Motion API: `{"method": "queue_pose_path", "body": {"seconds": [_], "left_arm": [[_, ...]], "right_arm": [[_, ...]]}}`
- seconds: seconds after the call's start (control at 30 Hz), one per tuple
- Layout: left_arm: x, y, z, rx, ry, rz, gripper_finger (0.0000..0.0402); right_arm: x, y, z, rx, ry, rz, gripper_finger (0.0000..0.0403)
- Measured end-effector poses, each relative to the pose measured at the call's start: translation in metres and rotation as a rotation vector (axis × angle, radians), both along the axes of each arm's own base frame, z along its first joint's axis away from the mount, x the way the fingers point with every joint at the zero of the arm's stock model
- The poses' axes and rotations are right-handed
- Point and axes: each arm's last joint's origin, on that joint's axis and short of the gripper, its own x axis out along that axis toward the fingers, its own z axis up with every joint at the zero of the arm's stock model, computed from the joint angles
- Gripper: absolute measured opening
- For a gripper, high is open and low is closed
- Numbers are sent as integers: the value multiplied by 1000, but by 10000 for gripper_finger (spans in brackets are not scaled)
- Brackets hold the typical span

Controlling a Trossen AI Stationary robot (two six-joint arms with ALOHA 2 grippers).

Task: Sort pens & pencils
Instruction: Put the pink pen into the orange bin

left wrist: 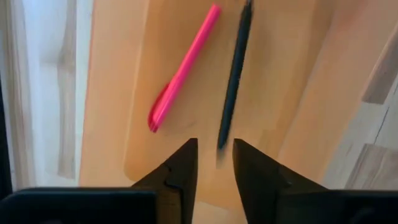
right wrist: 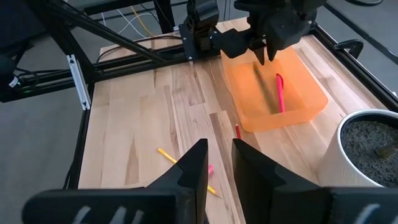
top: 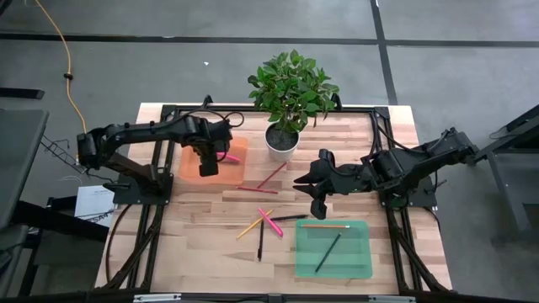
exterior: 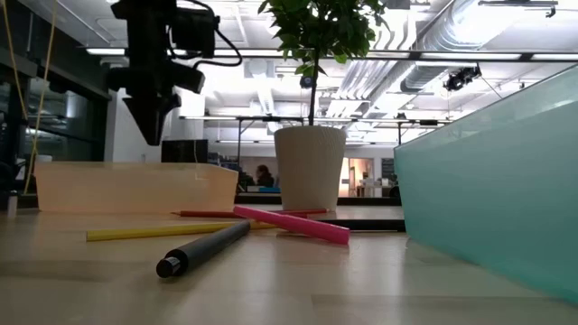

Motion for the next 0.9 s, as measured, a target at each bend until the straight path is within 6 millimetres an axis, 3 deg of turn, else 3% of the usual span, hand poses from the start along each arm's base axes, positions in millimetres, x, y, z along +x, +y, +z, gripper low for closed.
{"method": "queue_pose_path", "body": {"seconds": [0.2,0.37,0.9], "left_arm": [[0,-1,1,-13,-5,-7,100],[5,-11,8,-74,-133,-31,92],[48,-110,34,-64,-537,-240,71]], "right_arm": [[0,0,0,5,-1,-3,64],[0,0,0,10,-1,-7,64],[1,-4,0,40,-4,-35,64]]}}
